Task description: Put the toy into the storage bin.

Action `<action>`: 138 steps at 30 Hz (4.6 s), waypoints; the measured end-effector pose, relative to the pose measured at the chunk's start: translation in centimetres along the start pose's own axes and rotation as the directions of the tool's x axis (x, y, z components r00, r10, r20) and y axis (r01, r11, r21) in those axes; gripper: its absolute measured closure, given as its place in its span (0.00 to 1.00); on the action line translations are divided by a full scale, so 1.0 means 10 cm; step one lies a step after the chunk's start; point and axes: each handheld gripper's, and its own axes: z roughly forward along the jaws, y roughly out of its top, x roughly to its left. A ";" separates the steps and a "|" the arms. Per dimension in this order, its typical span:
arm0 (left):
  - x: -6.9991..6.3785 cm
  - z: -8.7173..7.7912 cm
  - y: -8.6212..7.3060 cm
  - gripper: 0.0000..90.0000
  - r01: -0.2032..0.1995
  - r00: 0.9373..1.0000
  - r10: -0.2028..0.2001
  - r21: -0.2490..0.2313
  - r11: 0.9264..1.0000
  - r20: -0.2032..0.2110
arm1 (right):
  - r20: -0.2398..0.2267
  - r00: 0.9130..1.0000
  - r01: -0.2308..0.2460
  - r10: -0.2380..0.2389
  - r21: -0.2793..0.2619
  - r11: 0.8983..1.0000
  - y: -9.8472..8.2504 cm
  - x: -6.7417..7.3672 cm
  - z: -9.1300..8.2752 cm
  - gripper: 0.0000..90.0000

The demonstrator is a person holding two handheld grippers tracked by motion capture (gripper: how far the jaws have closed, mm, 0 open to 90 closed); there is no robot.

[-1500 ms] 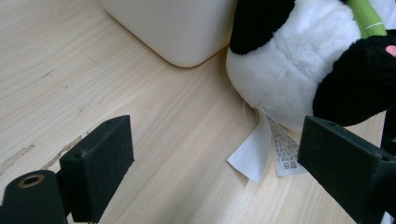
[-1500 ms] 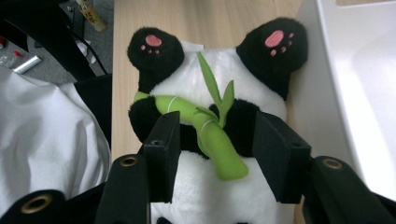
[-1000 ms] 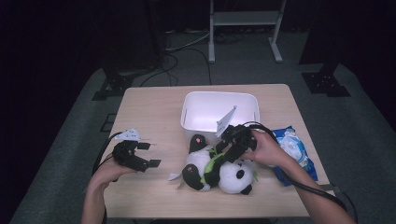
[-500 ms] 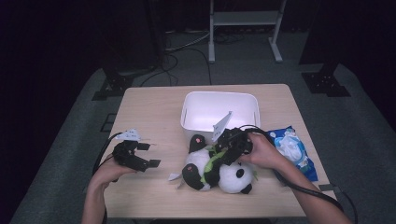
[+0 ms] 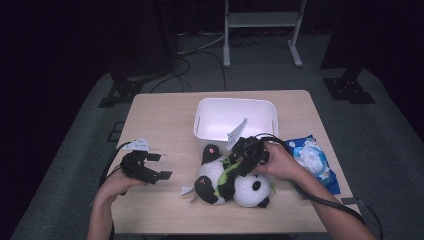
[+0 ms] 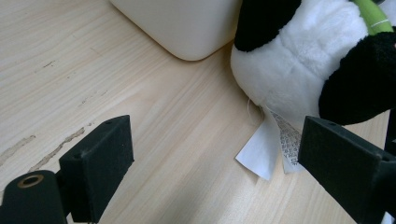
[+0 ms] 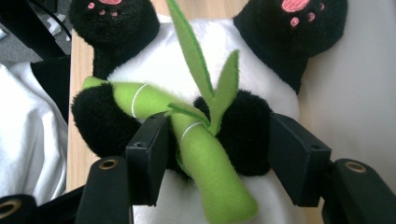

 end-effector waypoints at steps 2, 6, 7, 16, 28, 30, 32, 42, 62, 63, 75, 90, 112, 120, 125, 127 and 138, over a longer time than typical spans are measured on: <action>0.00 0.00 0.00 0.10 0.000 1.000 0.000 0.000 1.000 0.002 | -0.002 1.000 -0.001 0.001 -0.007 1.000 -0.01 0.00 0.02 0.44; 0.00 0.01 0.00 0.10 0.000 1.000 0.000 0.004 1.000 0.006 | -0.009 1.000 0.007 -0.007 -0.026 1.000 -0.02 0.00 0.06 0.45; 0.00 0.01 0.00 0.10 0.001 1.000 -0.001 0.003 1.000 0.006 | -0.008 1.000 0.008 -0.008 -0.026 1.000 -0.02 0.01 0.07 0.46; 0.00 0.01 0.00 0.10 0.007 1.000 -0.007 -0.005 1.000 0.008 | 0.016 1.000 0.015 -0.015 -0.011 1.000 -0.01 0.06 0.12 0.59; 0.02 0.00 -0.02 0.10 0.011 1.000 -0.011 -0.011 1.000 0.006 | -0.030 0.999 -0.031 0.031 0.000 1.000 0.00 0.05 0.04 0.71; 0.03 0.00 -0.03 0.10 0.013 1.000 -0.013 -0.014 1.000 0.005 | -0.034 0.999 -0.029 0.029 -0.005 1.000 0.00 0.05 0.02 0.71; 0.03 -0.01 -0.03 0.10 0.012 1.000 -0.012 -0.014 1.000 0.003 | -0.037 0.999 -0.027 0.027 -0.006 1.000 0.00 0.05 0.01 0.71; 0.04 -0.02 -0.04 0.10 0.017 1.000 -0.017 -0.019 1.000 -0.002 | -0.063 0.998 -0.022 0.021 -0.014 1.000 0.01 0.08 -0.03 0.73; 0.08 -0.08 -0.09 0.10 0.031 0.999 -0.032 -0.038 0.999 -0.018 | -0.086 0.996 0.012 -0.015 -0.036 0.999 0.16 0.12 -0.20 0.73; 0.08 -0.08 -0.09 0.10 0.031 0.999 -0.031 -0.038 0.999 -0.019 | -0.086 0.996 0.013 -0.016 -0.036 0.999 0.16 0.12 -0.21 0.73; 0.11 -0.09 -0.12 0.10 0.042 0.999 -0.042 -0.041 0.998 -0.015 | -0.097 0.995 0.025 -0.030 -0.049 0.999 0.28 0.20 -0.42 0.73; 0.19 -0.23 -0.17 0.10 0.064 0.997 -0.067 -0.077 0.995 -0.033 | -0.087 0.995 0.047 -0.052 -0.049 0.998 0.52 0.31 -0.78 0.73; 0.22 -0.20 -0.21 0.10 0.076 0.996 -0.079 -0.067 0.995 -0.032 | -0.049 0.997 0.055 -0.059 -0.074 0.996 0.74 0.25 -1.28 0.72; 0.22 -0.20 -0.21 0.10 0.080 0.996 -0.082 -0.070 0.994 -0.026 | -0.027 0.998 0.059 -0.061 -0.075 0.995 0.83 0.18 -1.47 0.72; 0.24 -0.20 -0.22 0.10 0.082 0.996 -0.084 -0.072 0.994 -0.027 | -0.019 0.999 0.049 -0.051 -0.078 0.996 0.86 0.11 -1.56 0.72; 0.25 -0.20 -0.22 0.10 0.080 0.996 -0.082 -0.069 0.994 -0.029 | -0.011 0.999 0.046 -0.047 -0.075 0.996 0.88 0.07 -1.60 0.73; 0.26 -0.19 -0.23 0.10 0.084 0.996 -0.086 -0.070 0.994 -0.026 | 0.015 0.999 0.030 -0.029 -0.077 0.997 0.92 -0.11 -1.74 0.73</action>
